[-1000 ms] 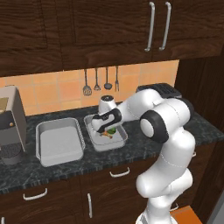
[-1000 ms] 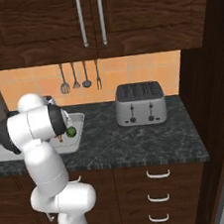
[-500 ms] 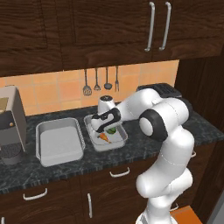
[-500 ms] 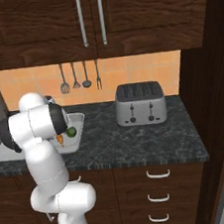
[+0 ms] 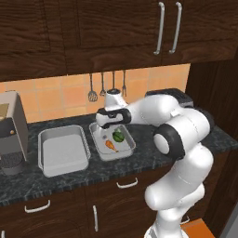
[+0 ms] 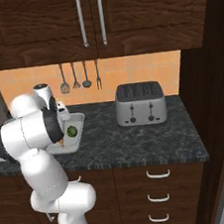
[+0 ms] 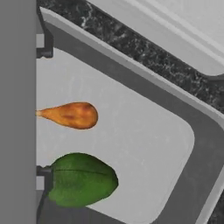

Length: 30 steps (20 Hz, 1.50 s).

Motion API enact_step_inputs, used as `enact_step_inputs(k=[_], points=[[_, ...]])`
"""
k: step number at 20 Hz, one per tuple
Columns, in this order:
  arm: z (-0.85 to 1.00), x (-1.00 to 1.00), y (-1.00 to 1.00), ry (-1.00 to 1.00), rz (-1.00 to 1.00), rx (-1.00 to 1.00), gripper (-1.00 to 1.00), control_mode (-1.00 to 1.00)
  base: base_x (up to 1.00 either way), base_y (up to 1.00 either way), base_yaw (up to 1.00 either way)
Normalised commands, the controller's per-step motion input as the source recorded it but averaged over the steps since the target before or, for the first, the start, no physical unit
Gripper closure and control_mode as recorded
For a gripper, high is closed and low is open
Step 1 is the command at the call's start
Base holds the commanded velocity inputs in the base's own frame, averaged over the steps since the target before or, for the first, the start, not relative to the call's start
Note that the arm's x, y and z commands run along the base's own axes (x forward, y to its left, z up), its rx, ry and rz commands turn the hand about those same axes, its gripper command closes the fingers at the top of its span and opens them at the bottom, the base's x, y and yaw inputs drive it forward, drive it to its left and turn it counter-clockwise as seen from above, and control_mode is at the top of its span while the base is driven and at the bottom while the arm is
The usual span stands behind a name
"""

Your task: Place one avocado and one chicken drumstick in each tupperware on the nearby counter, to pack two identical lunches.

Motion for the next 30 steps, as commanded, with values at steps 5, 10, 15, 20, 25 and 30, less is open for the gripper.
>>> enact_step_inputs(k=[5,10,15,20,25,30], points=[[0.02,-0.91,-0.53,0.09,-0.16,0.04,-1.00,-1.00,0.00,0.00,0.00],[0.00,-0.81,-0.52,0.09,-0.19,0.03,-1.00,-1.00,0.00,0.00,0.00],[0.33,-0.53,-0.43,0.14,-0.20,0.00,-1.00,-1.00,0.00,0.00,0.00],[0.52,-0.54,-0.54,0.20,-0.25,0.00,-1.00,-1.00,0.00,0.00,0.00],[0.22,-0.97,-0.40,0.02,-0.21,0.01,-1.00,-1.00,0.00,0.00,0.00],[0.00,-0.96,-0.42,-0.09,-0.16,0.00,-1.00,-1.00,0.00,0.00,0.00]])
